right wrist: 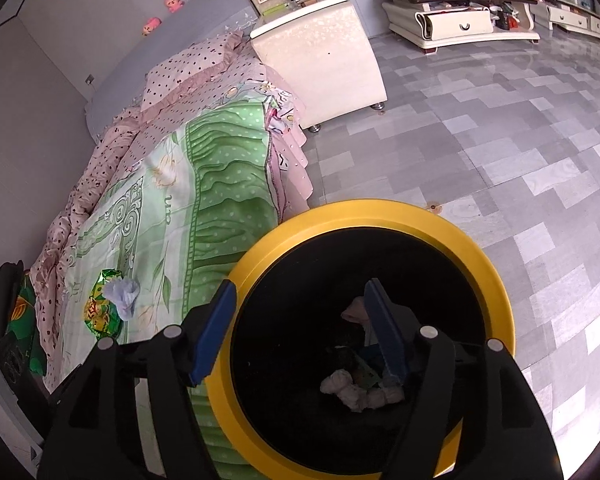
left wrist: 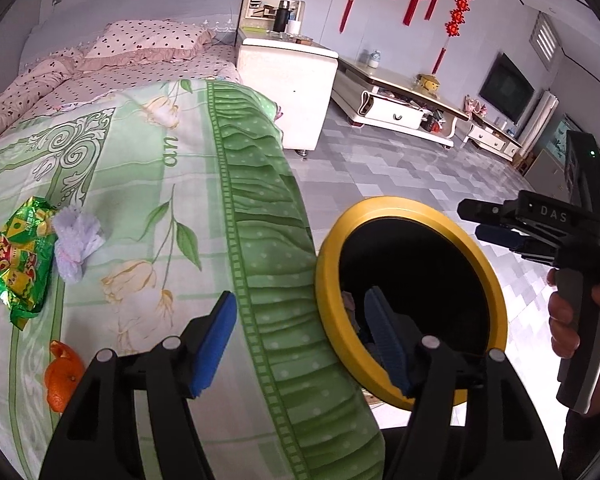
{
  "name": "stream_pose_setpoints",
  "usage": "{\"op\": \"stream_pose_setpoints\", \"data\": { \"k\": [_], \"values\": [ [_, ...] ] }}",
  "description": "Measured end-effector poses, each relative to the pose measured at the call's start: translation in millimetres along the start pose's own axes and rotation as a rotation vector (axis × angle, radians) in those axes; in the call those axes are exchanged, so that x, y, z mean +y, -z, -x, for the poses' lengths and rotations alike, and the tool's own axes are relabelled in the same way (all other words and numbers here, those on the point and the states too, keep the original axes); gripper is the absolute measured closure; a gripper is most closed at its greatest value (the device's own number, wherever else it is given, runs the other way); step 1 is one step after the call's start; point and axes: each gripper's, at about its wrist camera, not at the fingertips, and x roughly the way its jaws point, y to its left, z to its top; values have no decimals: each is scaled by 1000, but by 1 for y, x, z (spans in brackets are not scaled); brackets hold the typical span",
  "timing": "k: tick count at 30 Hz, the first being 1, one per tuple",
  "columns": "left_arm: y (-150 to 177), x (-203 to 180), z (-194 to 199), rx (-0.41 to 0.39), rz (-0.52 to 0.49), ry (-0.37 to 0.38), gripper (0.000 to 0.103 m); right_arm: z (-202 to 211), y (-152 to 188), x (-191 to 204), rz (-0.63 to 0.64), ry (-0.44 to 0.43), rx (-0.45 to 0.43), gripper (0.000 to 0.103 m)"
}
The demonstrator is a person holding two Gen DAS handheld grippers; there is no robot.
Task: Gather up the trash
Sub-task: 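Open both tools above the bin to drop tissue and pink bundle, then move both tools back over the bed toward the remaining trash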
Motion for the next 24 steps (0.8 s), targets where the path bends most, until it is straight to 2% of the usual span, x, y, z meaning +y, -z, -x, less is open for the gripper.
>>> {"op": "stream_pose_setpoints", "data": {
  "k": [24],
  "values": [
    [14, 146, 54, -51, 196, -184, 39, -45, 21, 151, 211, -117, 87, 35]
  ]
}}
